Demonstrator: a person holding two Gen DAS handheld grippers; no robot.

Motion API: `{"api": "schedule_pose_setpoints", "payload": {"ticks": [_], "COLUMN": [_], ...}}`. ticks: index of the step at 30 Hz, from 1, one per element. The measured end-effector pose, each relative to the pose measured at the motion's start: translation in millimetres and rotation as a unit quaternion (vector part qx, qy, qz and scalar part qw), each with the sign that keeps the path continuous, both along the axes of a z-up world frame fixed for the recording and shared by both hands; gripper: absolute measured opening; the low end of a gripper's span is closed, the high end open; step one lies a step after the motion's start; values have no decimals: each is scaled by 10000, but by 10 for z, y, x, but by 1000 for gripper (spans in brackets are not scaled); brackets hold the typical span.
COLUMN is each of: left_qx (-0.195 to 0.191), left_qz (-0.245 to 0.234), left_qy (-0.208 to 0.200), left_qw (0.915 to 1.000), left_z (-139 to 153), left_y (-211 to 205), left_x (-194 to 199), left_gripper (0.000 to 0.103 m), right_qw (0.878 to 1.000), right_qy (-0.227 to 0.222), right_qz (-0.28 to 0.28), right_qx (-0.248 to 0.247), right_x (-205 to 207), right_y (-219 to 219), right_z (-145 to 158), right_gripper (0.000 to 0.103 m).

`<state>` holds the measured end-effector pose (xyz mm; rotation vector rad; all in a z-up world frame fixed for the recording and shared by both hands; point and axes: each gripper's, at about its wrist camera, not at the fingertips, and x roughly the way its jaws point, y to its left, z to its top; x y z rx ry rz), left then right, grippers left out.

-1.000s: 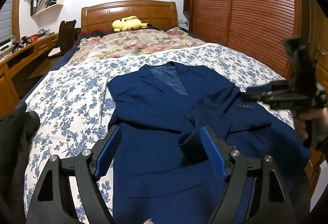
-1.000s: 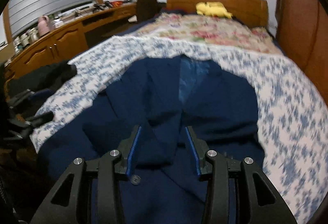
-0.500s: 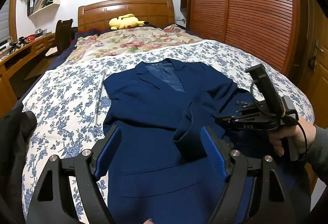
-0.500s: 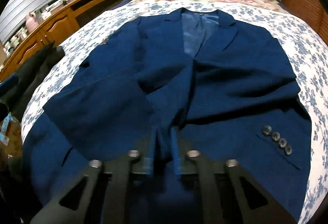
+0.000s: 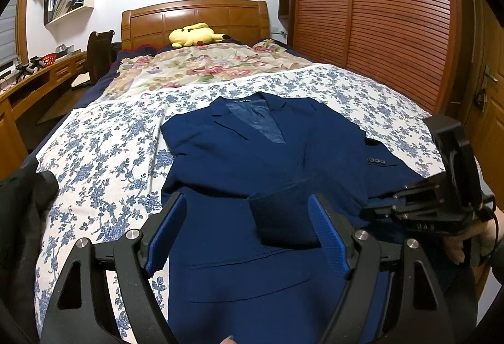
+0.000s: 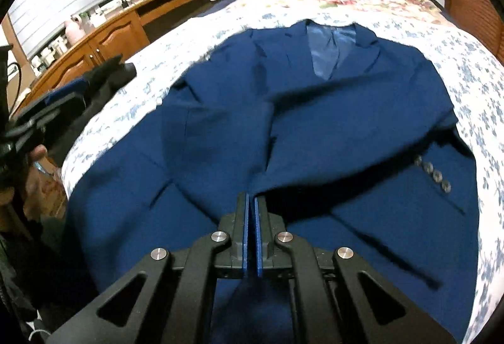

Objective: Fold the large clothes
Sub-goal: 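Pinch and smooth the laid sleeve on the blazer front with the right gripper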

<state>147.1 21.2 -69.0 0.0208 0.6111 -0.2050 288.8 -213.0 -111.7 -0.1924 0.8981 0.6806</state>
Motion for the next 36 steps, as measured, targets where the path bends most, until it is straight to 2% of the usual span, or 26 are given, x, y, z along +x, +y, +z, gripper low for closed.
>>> {"api": "schedule_pose_setpoints", "payload": {"ticks": [5, 6, 8, 10, 13, 21, 25, 29, 33, 36], "left_qx": [7, 10, 3, 0, 2, -39, -64, -79, -106, -116], "left_qz": [-1, -1, 6, 3, 14, 98, 117, 121, 142, 150], "left_qy": [-8, -11, -14, -23, -27, -60, -89, -122, -135, -146], "left_qw": [10000, 10000, 10000, 10000, 10000, 9999, 9999, 9998, 9998, 9997], "left_z": [-1, 6, 19, 15, 23, 60, 73, 89, 94, 97], "left_y": [-3, -1, 8, 4, 10, 95, 132, 159, 186, 198], "left_x": [-4, -1, 5, 0, 6, 1, -11, -37, -43, -46], "left_gripper": [80, 80, 80, 80, 80, 80, 80, 80, 80, 80], "right_qw": [9999, 9998, 9995, 9988, 9985, 9996, 9997, 9993, 9991, 9987], "right_qy": [-105, -159, -312, -465, -527, -271, 218, 350, 350, 230], "right_qz": [-27, -41, -103, -136, -151, -27, -5, -22, 208, 408], "right_qx": [-73, -56, -48, 16, 19, -4, 86, 149, 88, 189], "right_x": [-14, -21, -25, -40, 68, 391, 604, 669, 612, 489], "right_y": [-19, -26, -54, -82, -23, 244, 350, 362, 413, 426], "right_z": [96, 156, 237, 281, 290, 174, 29, 9, 35, 124], "right_gripper": [4, 8, 22, 44, 50, 50, 50, 49, 6, 5]}}
